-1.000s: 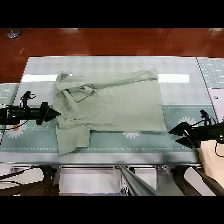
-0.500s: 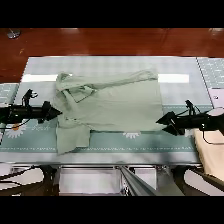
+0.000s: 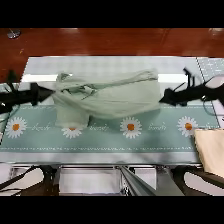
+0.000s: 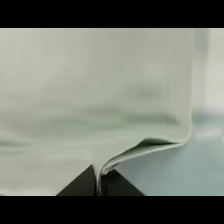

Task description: Fold the shirts.

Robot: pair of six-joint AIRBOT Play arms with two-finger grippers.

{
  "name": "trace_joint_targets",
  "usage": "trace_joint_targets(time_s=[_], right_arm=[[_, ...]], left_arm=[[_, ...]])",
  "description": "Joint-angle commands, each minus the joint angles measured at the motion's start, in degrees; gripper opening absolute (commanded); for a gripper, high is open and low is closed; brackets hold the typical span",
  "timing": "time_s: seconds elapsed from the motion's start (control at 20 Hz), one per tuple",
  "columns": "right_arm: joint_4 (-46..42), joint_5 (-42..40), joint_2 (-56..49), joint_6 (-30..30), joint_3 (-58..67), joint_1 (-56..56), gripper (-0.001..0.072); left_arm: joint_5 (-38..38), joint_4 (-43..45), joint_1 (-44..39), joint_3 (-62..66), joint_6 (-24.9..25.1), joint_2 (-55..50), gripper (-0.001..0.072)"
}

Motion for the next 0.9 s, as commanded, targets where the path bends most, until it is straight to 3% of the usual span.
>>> trace_joint_targets(time_s=[0.0, 0.1, 0.2, 0.4, 0.5, 0.6, 0.85], right_arm=[[-4.98, 4.42, 3.43, 2.91, 22.34, 0.44, 0.0019], [-6.69, 7.15, 6.82, 3.19, 33.18, 0.44, 0.0019], [-9.38, 6.69, 12.28, 4.33, 39.04, 0.44, 0.0019], [-20.22, 10.08, 24.87, 7.85, 41.57, 0.44, 0.0019], [-23.71, 13.22, 30.62, 8.11, 41.57, 0.44, 0.002], [-26.34, 14.69, 35.89, 8.55, 41.57, 0.44, 0.0019], [-33.07, 19.76, 43.71, 11.08, 41.57, 0.44, 0.0019]], left_arm=[[2.78, -6.01, 0.2, 14.47, 0.57, 9.01, 0.0018], [5.77, -2.36, 1.03, 23.15, 0.33, 13.44, 0.0018], [6.6, 2.38, 2.93, 29.83, -3.32, 17.51, 0.0018], [5.99, 16.48, 8.98, 38.25, -12.94, 26.58, 0.0018], [5.99, 23.65, 8.94, 39.21, -15.02, 32.11, 0.0018], [5.57, 34.12, 5.77, 39.23, -15.74, 37.79, 0.0018], [5.07, 66.23, -10.67, 39.23, -24.92, 49.79, 0.0017]])
